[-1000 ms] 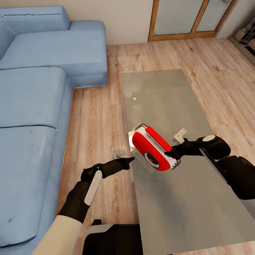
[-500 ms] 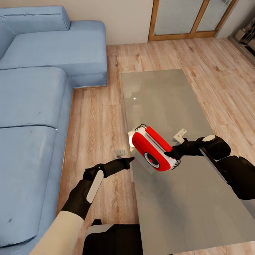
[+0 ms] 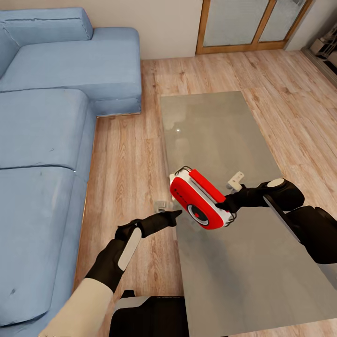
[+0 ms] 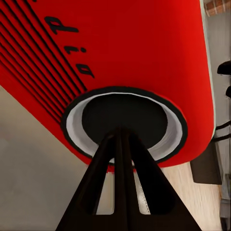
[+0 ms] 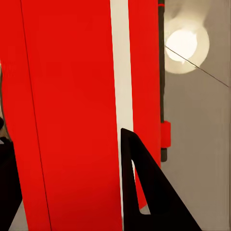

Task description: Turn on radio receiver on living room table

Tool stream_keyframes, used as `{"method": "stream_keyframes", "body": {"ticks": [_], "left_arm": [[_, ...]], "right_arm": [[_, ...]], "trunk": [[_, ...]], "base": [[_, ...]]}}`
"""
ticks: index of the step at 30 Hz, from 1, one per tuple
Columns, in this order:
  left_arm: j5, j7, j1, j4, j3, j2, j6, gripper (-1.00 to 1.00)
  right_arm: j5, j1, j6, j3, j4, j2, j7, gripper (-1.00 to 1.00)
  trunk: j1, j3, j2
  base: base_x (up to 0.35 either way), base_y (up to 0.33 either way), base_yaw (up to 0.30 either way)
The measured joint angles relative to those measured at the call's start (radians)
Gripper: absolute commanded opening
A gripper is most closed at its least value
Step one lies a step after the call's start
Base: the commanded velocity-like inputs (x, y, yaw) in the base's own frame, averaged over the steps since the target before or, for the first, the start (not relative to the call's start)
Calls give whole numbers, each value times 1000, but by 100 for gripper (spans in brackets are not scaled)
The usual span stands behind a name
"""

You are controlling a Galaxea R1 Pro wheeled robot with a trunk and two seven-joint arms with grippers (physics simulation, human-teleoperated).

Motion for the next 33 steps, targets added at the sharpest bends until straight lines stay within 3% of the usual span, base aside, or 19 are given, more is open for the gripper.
{"method": "stream_keyframes", "body": {"ticks": [10,14,21,29,33], "left_arm": [[8,-1,-3,27,-2,0,-6,-100],[13,0,-3,69,-5,0,-64,-100],[68,-1,-29,114,-63,0,-90,-100],[75,-1,-30,134,-69,0,-91,-100],[75,-2,-30,175,-69,0,-141,-100]], "right_arm": [[-3,0,1,0,0,1,4,-100],[-3,0,1,0,0,1,6,-100],[-2,0,0,0,0,3,21,-100],[-2,0,0,1,0,3,23,-100],[-2,0,0,1,0,3,24,-100]], "trunk": [[0,0,0],[0,0,0],[0,0,0],[0,0,0],[0,0,0]], "base": [[0,0,0],[0,0,0],[0,0,0],[0,0,0],[0,0,0]]}}
